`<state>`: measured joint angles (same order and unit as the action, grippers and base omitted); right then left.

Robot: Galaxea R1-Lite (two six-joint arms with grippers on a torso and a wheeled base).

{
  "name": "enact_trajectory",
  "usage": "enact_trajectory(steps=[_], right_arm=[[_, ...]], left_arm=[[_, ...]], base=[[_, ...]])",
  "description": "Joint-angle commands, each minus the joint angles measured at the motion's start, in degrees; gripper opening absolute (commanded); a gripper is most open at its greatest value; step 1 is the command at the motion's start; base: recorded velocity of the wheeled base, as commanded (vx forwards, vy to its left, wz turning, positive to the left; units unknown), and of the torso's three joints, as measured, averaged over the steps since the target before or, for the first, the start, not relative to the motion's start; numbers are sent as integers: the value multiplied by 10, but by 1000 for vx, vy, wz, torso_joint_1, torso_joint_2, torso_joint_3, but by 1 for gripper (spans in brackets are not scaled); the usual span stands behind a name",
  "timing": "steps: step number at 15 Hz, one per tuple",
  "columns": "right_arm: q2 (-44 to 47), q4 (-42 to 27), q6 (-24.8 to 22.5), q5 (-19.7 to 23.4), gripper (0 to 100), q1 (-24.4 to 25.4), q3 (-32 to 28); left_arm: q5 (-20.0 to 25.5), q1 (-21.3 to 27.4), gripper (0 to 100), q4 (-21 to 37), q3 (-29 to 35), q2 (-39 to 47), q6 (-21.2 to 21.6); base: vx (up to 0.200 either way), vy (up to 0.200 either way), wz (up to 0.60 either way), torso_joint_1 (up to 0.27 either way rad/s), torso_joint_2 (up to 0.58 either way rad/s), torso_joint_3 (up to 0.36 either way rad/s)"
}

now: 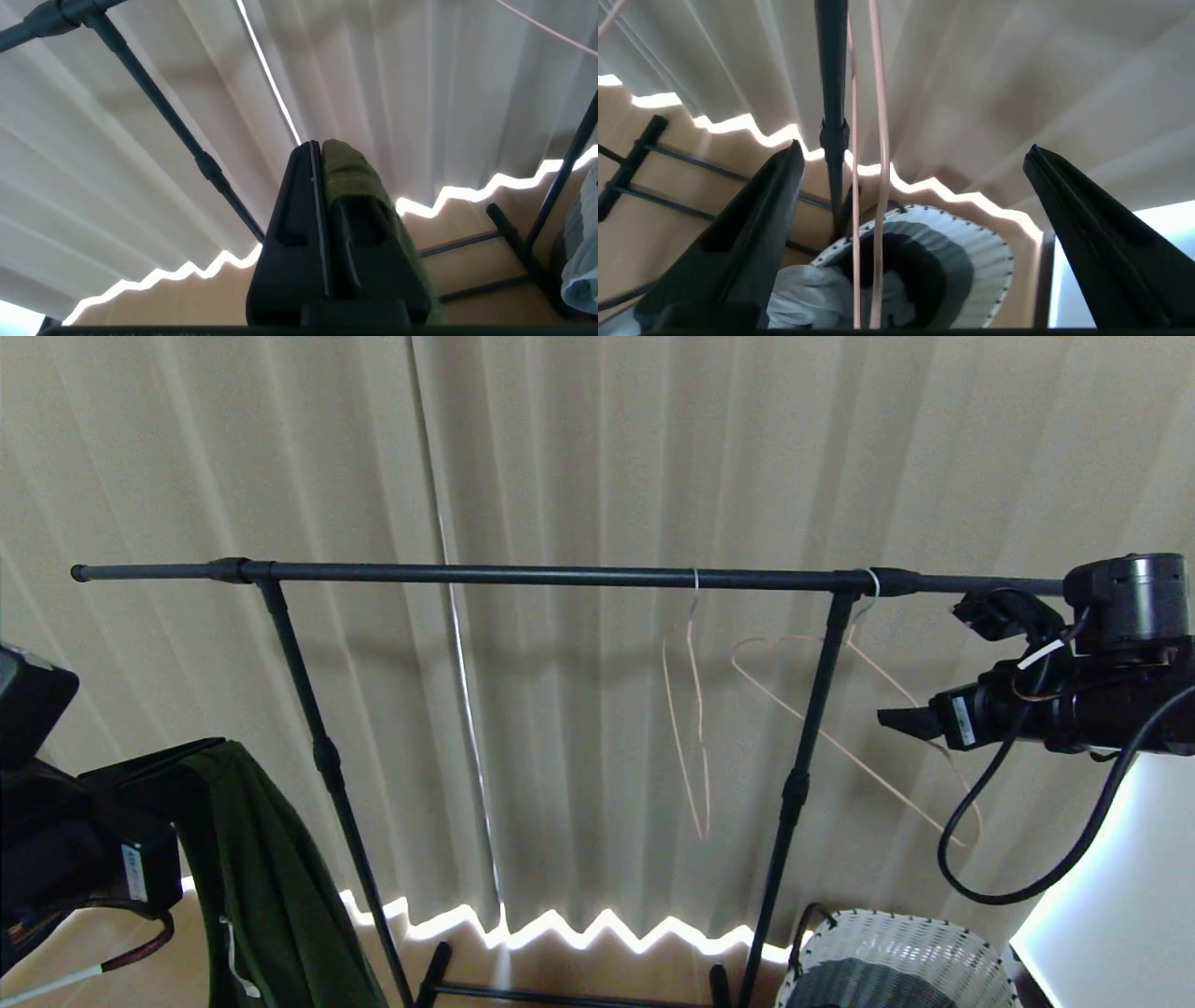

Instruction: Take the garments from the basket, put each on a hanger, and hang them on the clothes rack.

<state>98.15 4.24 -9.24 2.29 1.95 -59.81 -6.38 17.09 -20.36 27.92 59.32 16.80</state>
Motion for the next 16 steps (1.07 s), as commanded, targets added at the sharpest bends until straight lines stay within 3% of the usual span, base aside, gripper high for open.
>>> enact_trajectory(steps=[1,8,9,13,16], right_arm=[[65,-1,11,0,100,-11,-22],[72,4,19,1,100,-12,-22],[72,5,19,1,0,-12,-22],[71,6,23,1,0,-12,-22],[64,8,52,2,0,-12,-22]], left_arm=[[0,0,0,0,-1,-1,0],[0,0,0,0,-6,-1,3],[0,0,0,0,-6,0,3],[0,0,0,0,-6,0,3],[0,0,0,0,-6,2,2]], base=[[0,0,0,0,0,0],[0,0,0,0,0,0],[0,0,0,0,0,0],[0,0,0,0,0,0],[0,0,0,0,0,0]])
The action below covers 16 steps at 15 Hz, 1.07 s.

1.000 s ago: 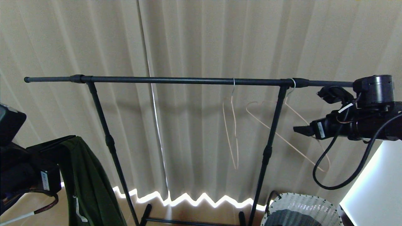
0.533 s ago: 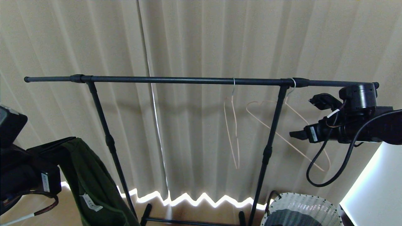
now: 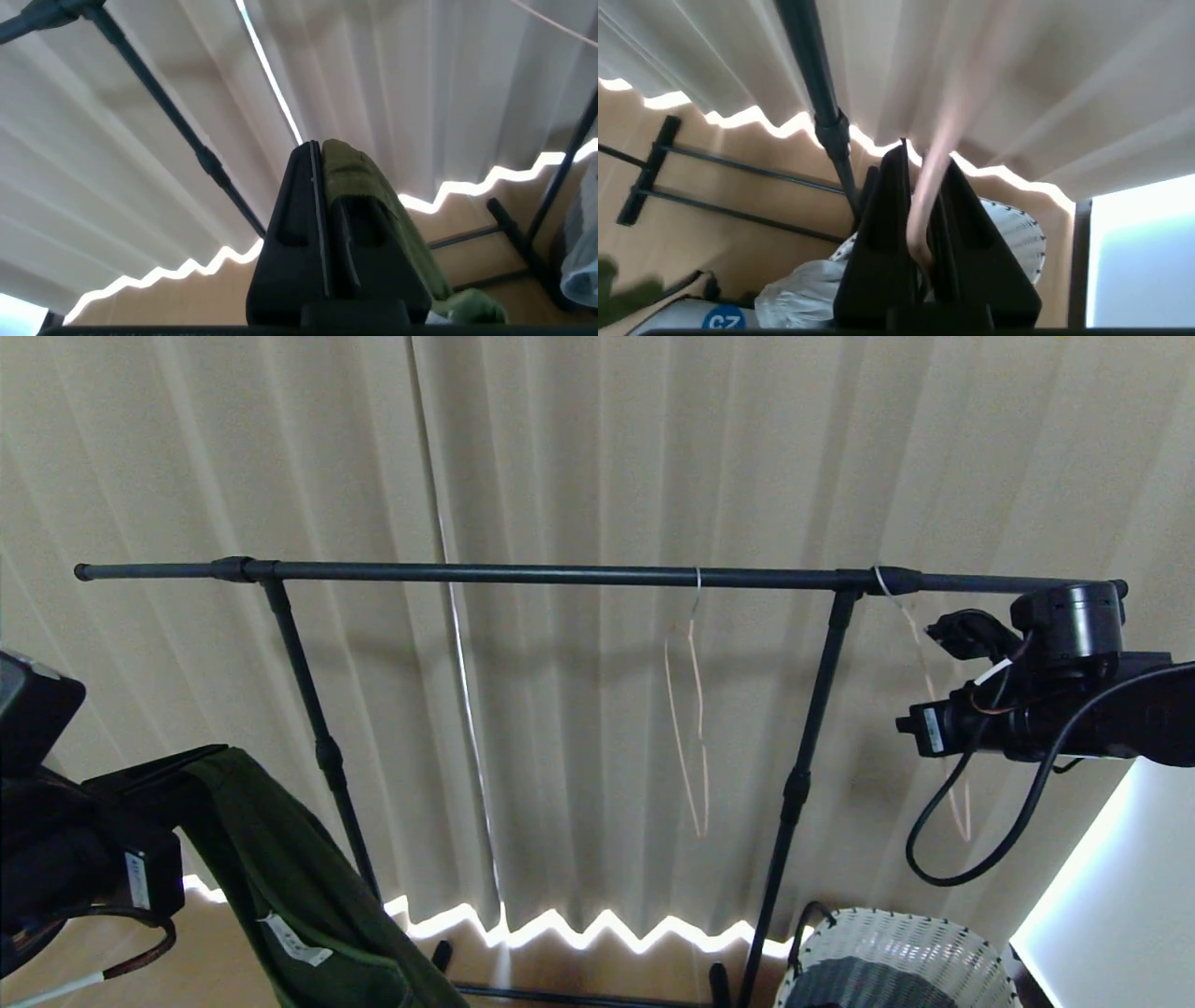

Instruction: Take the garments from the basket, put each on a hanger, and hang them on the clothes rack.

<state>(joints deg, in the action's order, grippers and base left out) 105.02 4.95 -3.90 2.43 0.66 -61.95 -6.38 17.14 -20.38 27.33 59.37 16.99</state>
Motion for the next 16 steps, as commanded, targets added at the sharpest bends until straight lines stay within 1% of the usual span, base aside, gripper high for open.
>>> enact_trajectory(steps=[1,2,4,5,9,12,13,15,16], right_arm=[[-15,1,6,0,0,0,2],[-22,1,8,2,0,-1,3],[-34,1,10,28,0,-2,6],[-37,1,10,32,0,-3,7],[-54,9,11,32,0,-5,12],[-97,25,10,33,0,-14,51],[-127,25,11,33,0,-20,78],[-160,24,11,32,0,-24,112],[-186,24,10,32,0,-34,141]], left_arm=[[0,0,0,-1,1,1,0],[0,0,0,0,1,1,0],[0,0,0,0,0,1,0],[0,0,0,0,0,0,0],[0,0,0,-1,0,0,0],[0,0,0,-1,3,-1,1],[0,0,0,-12,0,0,1],[0,-1,0,-31,-10,2,1],[0,-2,0,-43,-14,4,5]], base=[[0,0,0,0,0,0],[0,0,0,0,0,0],[0,0,0,0,0,0],[0,0,0,0,0,0],[0,0,0,0,0,0],[0,0,0,0,0,0],[0,0,0,0,0,0],[0,0,0,0,0,0],[0,0,0,0,0,0]])
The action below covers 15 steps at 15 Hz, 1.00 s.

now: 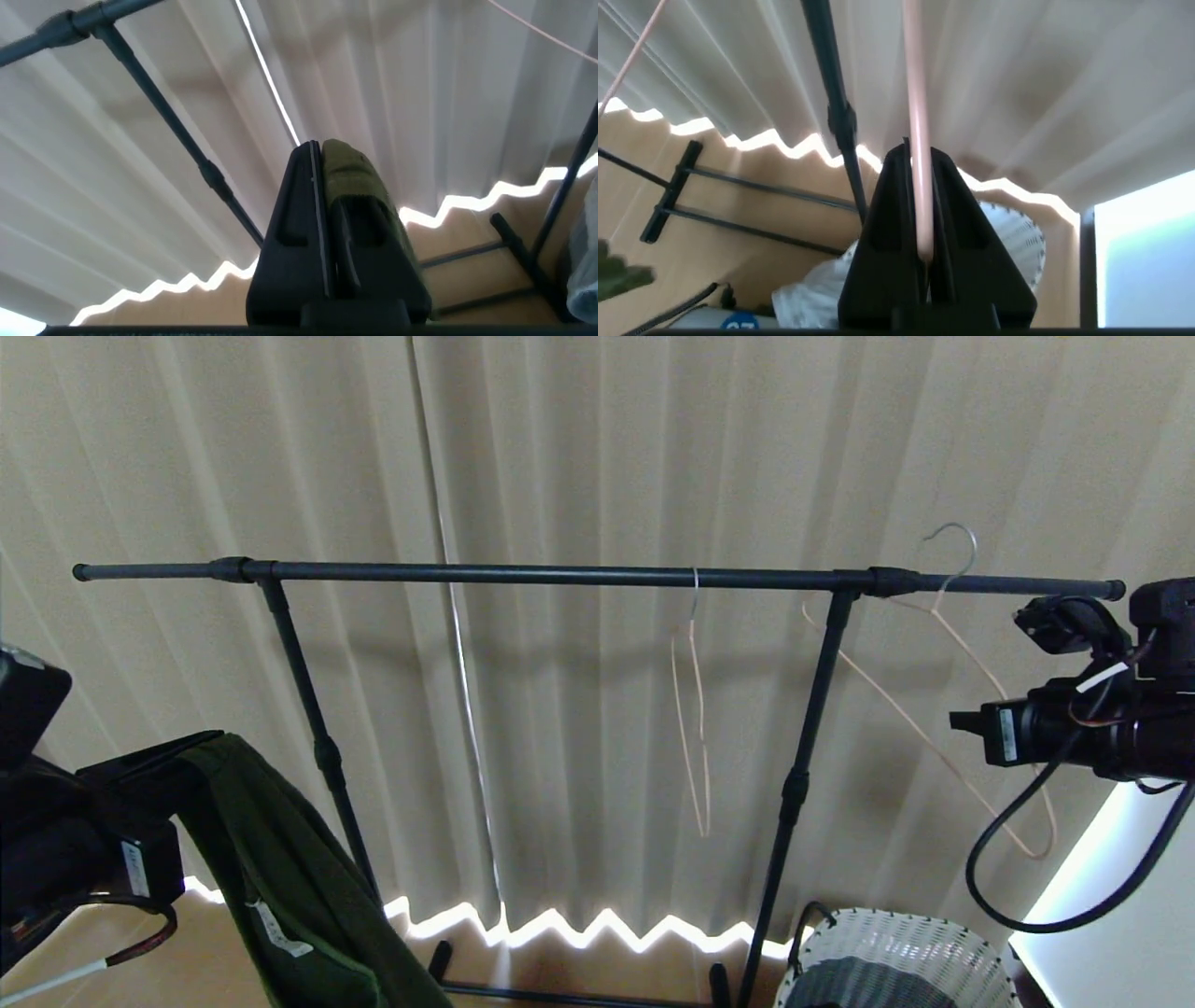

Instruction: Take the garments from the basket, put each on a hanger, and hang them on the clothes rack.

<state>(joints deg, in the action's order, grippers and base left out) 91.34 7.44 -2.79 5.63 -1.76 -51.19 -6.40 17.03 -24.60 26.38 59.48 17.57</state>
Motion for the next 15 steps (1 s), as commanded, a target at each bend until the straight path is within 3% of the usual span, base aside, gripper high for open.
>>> enact_trajectory(steps=[1,3,8,15], right_arm=[[-68,0,-1,-1,0,-12,57],[-109,0,1,-1,0,-14,105],[-194,-1,-1,-5,0,-15,174],[-238,-1,-1,-6,0,-17,217]], left_arm=[[-1,-2,0,-5,-6,3,5],[-2,-2,0,-7,-7,3,9],[-5,-2,0,-8,-21,2,8],[-4,-2,0,-8,-30,0,8]], base=[[0,0,0,0,0,0],[0,0,0,0,0,0],[-200,0,0,2,2,8],[-200,0,0,-2,2,2]])
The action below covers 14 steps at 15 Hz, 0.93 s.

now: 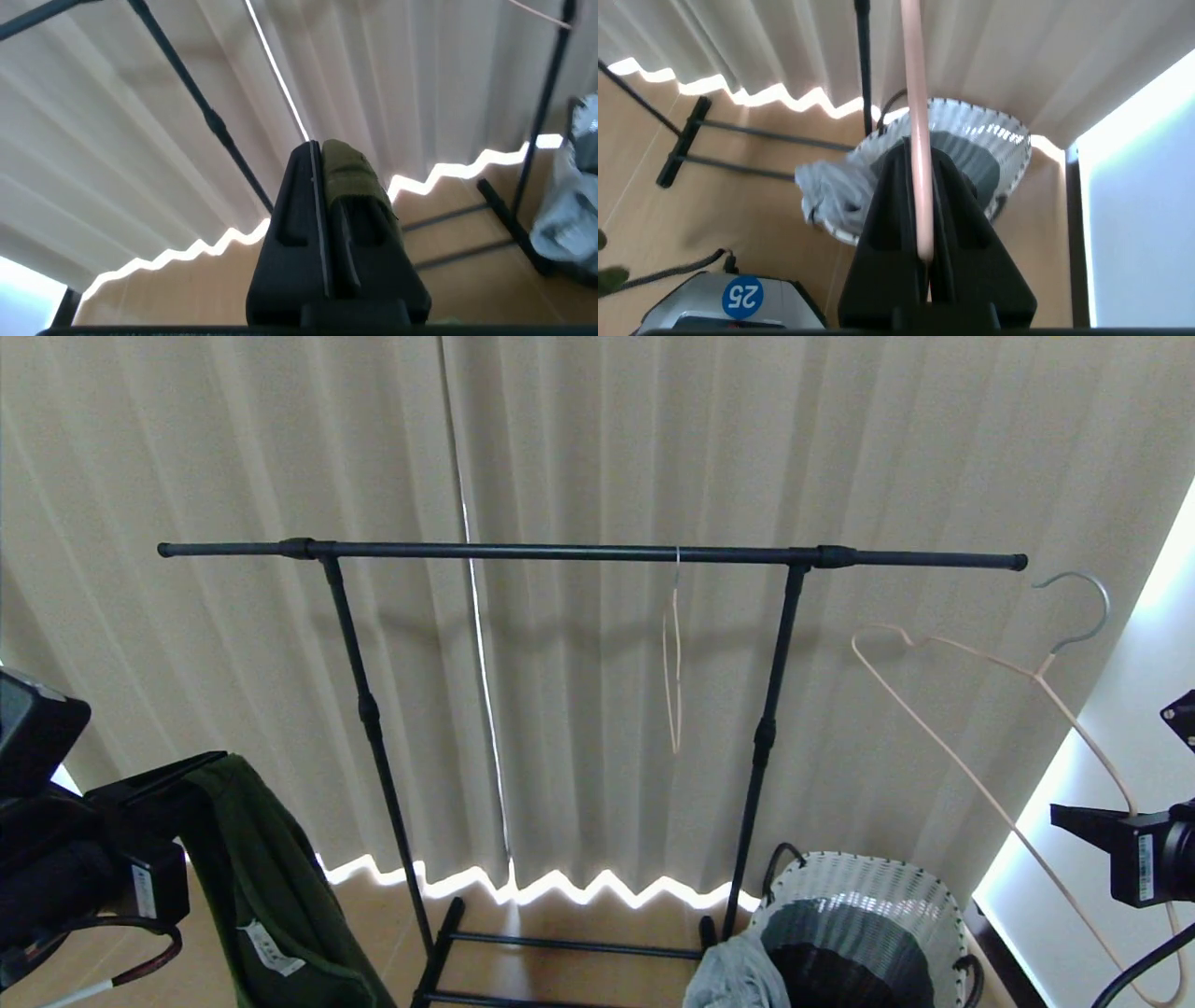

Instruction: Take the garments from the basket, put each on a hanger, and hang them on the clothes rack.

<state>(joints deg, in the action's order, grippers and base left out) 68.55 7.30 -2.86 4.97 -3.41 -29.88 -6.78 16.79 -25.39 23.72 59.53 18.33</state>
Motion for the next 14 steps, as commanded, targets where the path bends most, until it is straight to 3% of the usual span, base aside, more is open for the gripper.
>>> enact_trajectory(steps=[1,7,14], right_arm=[[-11,1,0,1,0,0,3],[-16,2,1,3,0,1,3],[-28,2,1,6,0,1,5]], left_arm=[[0,0,0,0,-6,0,0],[1,0,0,-21,-18,1,1],[1,0,0,-21,-16,2,1]], base=[[0,0,0,0,0,0],[0,0,0,0,0,0],[0,200,0,3,2,4]])
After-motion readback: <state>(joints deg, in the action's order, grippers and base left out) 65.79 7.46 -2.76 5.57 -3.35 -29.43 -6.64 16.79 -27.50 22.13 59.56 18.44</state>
